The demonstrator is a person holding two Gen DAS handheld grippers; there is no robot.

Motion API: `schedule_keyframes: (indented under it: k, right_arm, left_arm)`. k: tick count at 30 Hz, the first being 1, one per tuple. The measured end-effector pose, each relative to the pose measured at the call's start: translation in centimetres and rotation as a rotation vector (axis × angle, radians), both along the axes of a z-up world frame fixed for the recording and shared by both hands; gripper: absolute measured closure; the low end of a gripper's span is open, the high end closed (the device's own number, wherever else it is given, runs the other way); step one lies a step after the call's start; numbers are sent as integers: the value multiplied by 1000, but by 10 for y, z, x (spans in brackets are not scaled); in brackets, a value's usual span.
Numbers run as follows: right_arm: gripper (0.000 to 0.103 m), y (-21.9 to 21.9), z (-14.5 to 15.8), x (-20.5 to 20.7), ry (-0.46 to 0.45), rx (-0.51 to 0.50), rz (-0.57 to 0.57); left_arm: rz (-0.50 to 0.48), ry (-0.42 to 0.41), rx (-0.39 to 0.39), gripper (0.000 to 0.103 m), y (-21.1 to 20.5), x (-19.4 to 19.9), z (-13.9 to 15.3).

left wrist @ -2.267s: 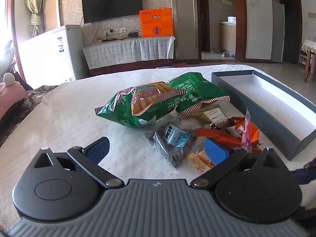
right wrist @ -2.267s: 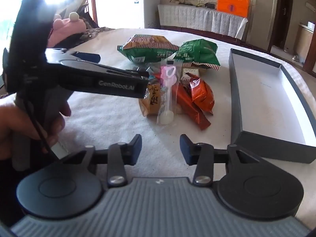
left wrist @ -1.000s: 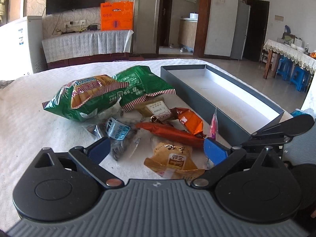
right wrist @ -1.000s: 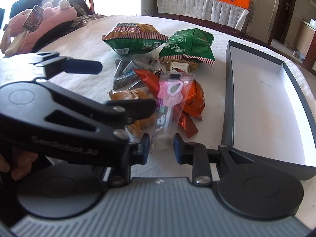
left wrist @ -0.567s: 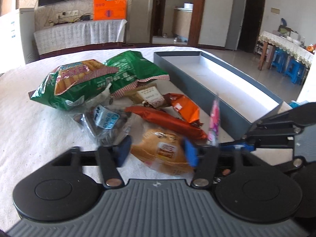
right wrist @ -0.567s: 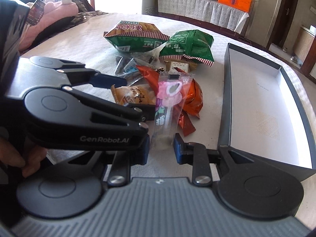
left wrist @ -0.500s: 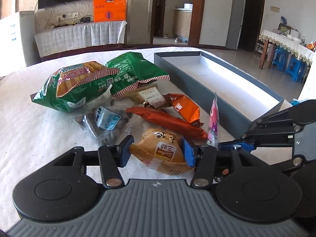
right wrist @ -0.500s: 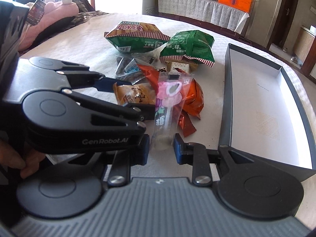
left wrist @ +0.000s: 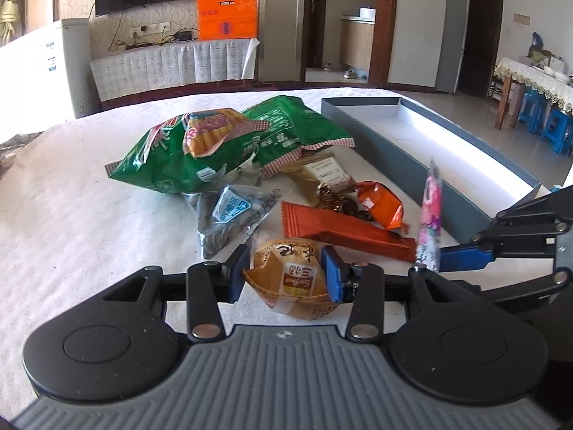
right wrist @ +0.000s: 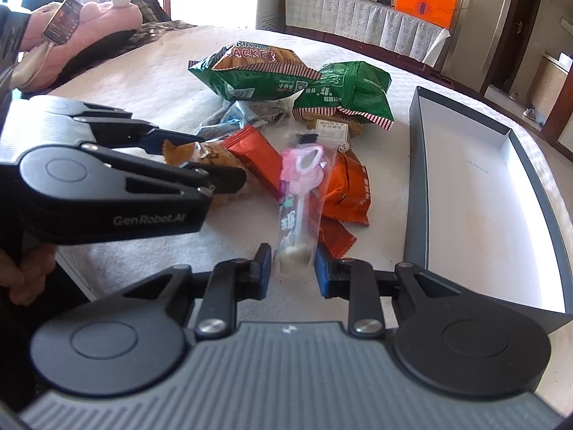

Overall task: Organize snacks
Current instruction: 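Lift the bun with the left gripper while the right gripper carries the candy tube over the box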

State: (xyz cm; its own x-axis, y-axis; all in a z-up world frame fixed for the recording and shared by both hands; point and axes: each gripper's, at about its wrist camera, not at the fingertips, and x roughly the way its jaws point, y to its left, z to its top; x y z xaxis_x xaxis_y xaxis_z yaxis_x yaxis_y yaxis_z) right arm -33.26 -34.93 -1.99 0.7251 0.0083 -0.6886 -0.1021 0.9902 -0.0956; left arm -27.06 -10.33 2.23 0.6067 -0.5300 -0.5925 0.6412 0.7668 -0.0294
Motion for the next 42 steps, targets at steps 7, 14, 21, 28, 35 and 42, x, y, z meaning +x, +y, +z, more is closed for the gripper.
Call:
schedule_keyframes:
  k: [7, 14, 21, 28, 35, 42]
  right_arm:
    - [73, -2, -2, 1, 4, 24, -16]
    - [74, -1, 0, 1, 12, 21, -16]
    - [76, 3, 11, -7, -23, 23, 0]
    - [77, 4, 21, -16, -60, 27, 6]
    - [77, 7, 25, -17, -77, 43, 21]
    - [77, 6, 32, -17, -96, 95, 36]
  left_arm:
    - [12, 18, -5, 45, -6, 3, -6]
    - [-2, 14, 16, 51, -11, 4, -9]
    - [-13, -5, 32, 55, -11, -4, -6]
    - [10, -43, 27, 56, -7, -10, 5]
    - [83, -57, 21, 56, 4, -6, 11]
    - [148, -79, -10, 56, 18, 0, 24]
